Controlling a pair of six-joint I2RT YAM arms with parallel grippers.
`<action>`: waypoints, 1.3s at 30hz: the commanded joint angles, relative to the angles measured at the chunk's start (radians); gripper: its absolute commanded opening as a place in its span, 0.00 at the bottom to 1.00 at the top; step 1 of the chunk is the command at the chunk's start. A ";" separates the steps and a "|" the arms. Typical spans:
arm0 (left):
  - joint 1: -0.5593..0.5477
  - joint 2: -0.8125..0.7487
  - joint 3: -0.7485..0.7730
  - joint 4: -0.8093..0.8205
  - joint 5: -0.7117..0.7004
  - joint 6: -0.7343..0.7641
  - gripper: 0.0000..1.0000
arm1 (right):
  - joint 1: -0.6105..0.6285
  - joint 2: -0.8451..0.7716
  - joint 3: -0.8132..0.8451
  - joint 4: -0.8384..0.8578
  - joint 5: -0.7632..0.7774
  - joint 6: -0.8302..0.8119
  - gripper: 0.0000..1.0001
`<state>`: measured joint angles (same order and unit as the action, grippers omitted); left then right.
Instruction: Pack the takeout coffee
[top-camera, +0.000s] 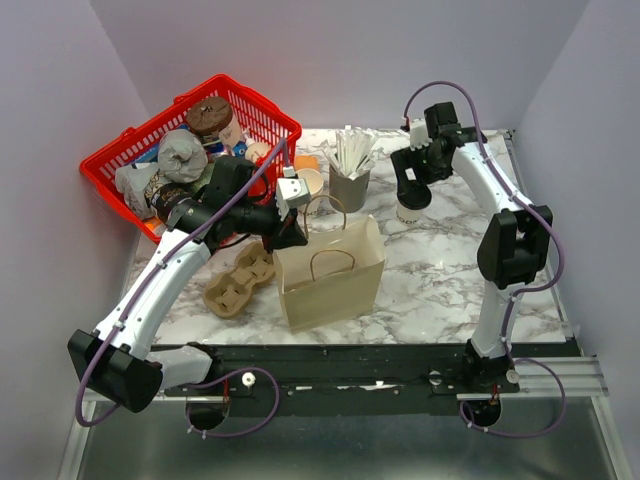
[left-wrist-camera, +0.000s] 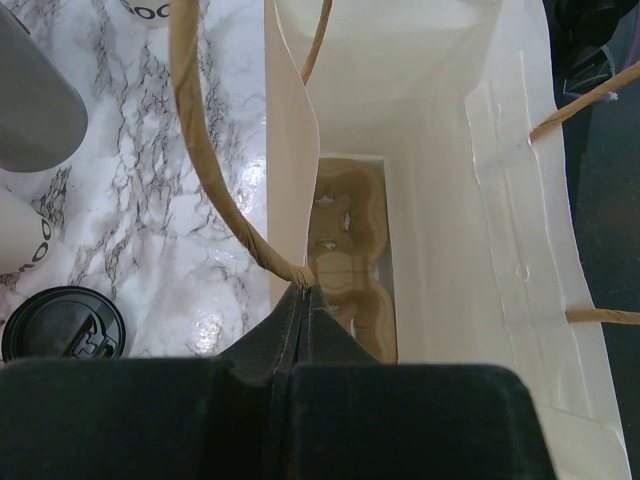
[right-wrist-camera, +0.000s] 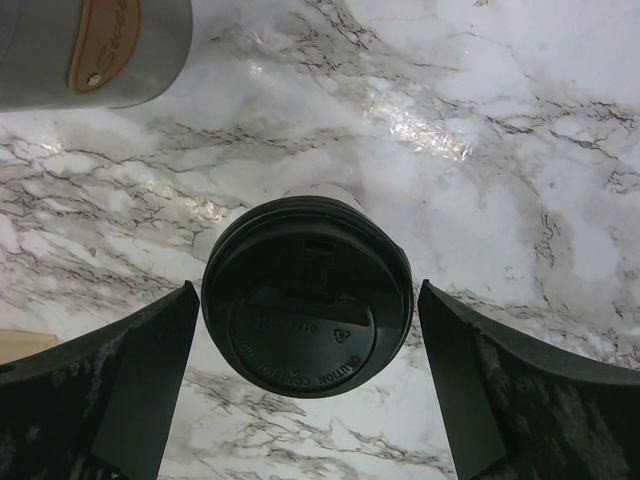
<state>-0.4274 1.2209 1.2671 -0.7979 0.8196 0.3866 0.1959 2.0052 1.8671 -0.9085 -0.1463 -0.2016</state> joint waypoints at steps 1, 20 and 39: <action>-0.004 -0.008 -0.015 0.009 0.012 -0.015 0.00 | 0.007 0.012 -0.020 -0.009 0.028 0.002 1.00; -0.002 -0.024 -0.031 0.023 0.000 -0.032 0.00 | 0.017 0.021 -0.040 -0.004 0.050 -0.027 0.80; -0.002 -0.024 -0.026 0.005 -0.030 -0.008 0.00 | 0.019 -0.118 -0.037 -0.012 0.017 -0.082 0.68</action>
<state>-0.4274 1.2118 1.2514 -0.7719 0.8181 0.3565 0.2089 1.9728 1.8179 -0.8978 -0.1177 -0.2512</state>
